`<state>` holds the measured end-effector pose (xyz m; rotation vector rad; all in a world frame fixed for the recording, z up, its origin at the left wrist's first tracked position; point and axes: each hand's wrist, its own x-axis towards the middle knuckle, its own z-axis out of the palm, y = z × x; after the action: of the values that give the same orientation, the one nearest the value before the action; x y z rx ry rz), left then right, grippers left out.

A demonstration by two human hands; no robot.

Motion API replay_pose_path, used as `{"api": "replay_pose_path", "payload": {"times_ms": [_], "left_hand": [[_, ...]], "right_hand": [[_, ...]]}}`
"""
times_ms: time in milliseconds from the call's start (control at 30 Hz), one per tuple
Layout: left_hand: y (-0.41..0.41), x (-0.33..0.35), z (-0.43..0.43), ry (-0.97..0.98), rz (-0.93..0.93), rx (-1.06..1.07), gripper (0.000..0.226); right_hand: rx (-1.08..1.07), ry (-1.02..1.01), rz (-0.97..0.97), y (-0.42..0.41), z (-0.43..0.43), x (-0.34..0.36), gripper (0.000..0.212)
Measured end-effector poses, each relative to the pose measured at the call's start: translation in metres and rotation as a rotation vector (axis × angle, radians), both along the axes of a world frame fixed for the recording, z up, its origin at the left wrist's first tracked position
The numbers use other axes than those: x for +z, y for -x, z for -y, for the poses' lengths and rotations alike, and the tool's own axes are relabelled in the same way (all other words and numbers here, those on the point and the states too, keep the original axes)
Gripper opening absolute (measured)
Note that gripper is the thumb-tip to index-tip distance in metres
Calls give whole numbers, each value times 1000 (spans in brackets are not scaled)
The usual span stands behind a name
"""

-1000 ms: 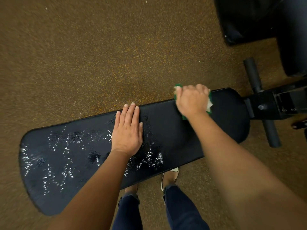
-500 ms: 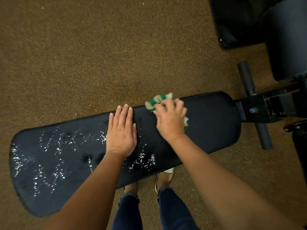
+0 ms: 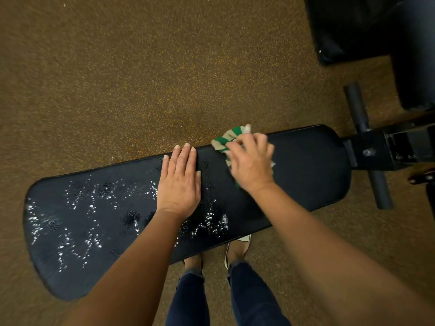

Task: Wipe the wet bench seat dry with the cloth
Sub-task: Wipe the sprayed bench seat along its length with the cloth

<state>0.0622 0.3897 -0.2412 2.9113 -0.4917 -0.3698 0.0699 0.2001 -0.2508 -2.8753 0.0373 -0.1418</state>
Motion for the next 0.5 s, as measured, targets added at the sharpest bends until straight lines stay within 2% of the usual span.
{"api": "replay_pose_path", "payload": {"times_ms": [33, 133, 200, 267, 333, 400, 500], "left_hand": [[0, 0, -1, 0, -1, -5, 56], [-1, -1, -1, -11, -2, -8, 56], [0, -2, 0, -23, -4, -1, 56], [1, -2, 1, -32, -2, 6, 57], [1, -3, 2, -30, -3, 8, 57], [1, -3, 1, -28, 1, 3, 57], [0, -2, 1, -21, 5, -2, 56]], "right_hand": [[-72, 31, -1, 1, 19, 0, 20], [-468, 115, -70, -7, 75, 0, 31], [-572, 127, -132, -16, 78, 2, 39], [-464, 113, -125, -26, 51, 6, 41], [-214, 68, -88, -28, 6, 9, 39], [19, 35, -138, -27, -31, 12, 38], [186, 138, -265, -42, -18, 15, 44]]}}
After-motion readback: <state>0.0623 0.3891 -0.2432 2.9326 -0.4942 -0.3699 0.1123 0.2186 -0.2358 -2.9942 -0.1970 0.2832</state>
